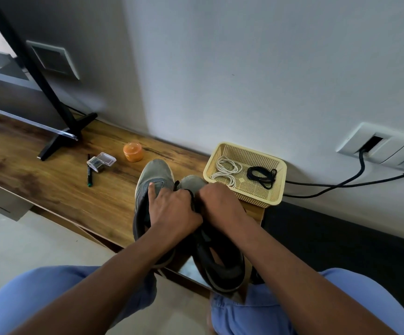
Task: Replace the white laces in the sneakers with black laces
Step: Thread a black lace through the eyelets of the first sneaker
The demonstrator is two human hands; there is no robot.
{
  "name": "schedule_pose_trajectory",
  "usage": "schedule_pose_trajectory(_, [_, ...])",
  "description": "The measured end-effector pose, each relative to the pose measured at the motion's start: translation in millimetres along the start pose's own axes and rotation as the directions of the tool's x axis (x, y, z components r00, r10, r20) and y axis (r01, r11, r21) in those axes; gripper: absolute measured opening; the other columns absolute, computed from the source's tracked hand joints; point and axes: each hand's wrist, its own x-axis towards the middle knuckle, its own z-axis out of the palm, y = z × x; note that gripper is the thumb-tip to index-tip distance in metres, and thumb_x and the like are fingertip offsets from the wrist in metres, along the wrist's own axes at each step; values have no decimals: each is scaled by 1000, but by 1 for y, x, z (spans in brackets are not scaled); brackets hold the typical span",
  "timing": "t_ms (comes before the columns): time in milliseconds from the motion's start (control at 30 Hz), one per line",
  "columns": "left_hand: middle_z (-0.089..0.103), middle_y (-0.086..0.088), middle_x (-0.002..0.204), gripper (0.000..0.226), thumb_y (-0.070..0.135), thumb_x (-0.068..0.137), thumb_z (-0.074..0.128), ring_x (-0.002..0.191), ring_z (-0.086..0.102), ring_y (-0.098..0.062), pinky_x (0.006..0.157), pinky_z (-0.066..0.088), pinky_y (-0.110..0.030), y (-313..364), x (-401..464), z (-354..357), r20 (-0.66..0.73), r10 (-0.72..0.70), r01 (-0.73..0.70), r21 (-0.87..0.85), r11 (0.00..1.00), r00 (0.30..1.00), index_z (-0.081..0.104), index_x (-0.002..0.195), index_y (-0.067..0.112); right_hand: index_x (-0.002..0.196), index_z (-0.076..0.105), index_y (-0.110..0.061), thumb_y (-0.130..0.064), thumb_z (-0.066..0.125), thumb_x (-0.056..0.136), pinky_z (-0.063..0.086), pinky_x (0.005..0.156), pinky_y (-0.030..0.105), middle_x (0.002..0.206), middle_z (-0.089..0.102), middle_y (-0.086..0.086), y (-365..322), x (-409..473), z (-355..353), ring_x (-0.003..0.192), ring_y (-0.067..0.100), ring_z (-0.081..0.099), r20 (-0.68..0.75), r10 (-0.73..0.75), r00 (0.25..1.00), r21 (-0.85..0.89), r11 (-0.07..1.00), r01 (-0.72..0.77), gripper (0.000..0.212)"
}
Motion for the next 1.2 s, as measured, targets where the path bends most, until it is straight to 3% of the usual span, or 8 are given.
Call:
schedule_pose_trajectory(100, [64, 8, 71, 23, 43, 80, 57, 90, 65, -18, 129, 2, -56, -4, 3, 4, -22, -10, 10, -12, 1000, 1000, 63, 72, 23, 73, 52, -16, -9, 56, 94, 37, 63, 31, 67, 45, 2, 1, 0, -1, 68, 22, 51, -13, -21, 1000, 22, 1000, 21, 23])
schedule_pose_trajectory(233, [65, 9, 68, 25, 43, 82, 61, 84, 67, -16, 129, 2, -53, -5, 7, 8, -33, -30, 29, -46, 999, 999, 66, 69, 23, 80, 67, -6, -8, 56, 93, 36, 63, 33, 78, 61, 12, 4, -2, 0, 70, 26, 55, -35, -4, 999, 114, 993, 8, 18])
schedule_pose_trajectory(400, [66, 9, 67, 18, 35, 81, 67, 83, 65, -14, 129, 7, -49, -8, 12, 8, 16, -87, 89, -145, 985, 996, 69, 67, 24, 78, 69, 0, -14, 56, 95, 30, 63, 35, 74, 47, 11, 5, -2, 10, 69, 27, 45, -79, 37, 996, 221, 975, -19, 26])
schedule_pose_trajectory(600, [67, 8, 70, 7, 25, 76, 67, 86, 64, -15, 128, 11, -49, -11, 13, 8, 47, -102, 109, -197, 974, 994, 72, 72, 24, 76, 68, -2, -15, 56, 94, 30, 63, 35, 73, 44, 9, 4, -2, 17, 70, 27, 43, -75, 107, 991, 307, 948, -79, 26])
schedule_pose_trajectory(933, [75, 11, 93, 16, 28, 78, 68, 105, 66, -15, 128, 10, -49, -11, 11, 11, 47, -122, 129, -230, 965, 991, 79, 89, 31, 75, 68, -5, -14, 62, 85, 34, 60, 32, 78, 51, 8, -1, -6, 22, 73, 27, 52, -96, 188, 977, 363, 921, -142, 15])
schedule_pose_trajectory(1100, [75, 12, 88, 13, 29, 80, 69, 102, 66, -13, 128, 7, -52, -11, 11, 10, 47, -98, 105, -217, 970, 994, 79, 87, 33, 60, 48, -15, -18, 63, 81, 31, 59, 33, 64, 41, 3, -9, -9, 29, 64, 26, 45, -133, 253, 958, 374, 908, -188, 26])
schedule_pose_trajectory(1200, [76, 12, 95, 15, 29, 80, 69, 107, 65, -14, 128, 9, -52, -11, 9, 9, 56, -110, 120, -231, 966, 992, 79, 90, 34, 59, 45, -18, -17, 64, 80, 30, 59, 32, 64, 43, 3, -8, -7, 31, 63, 25, 45, -116, 255, 960, 414, 891, -187, 28])
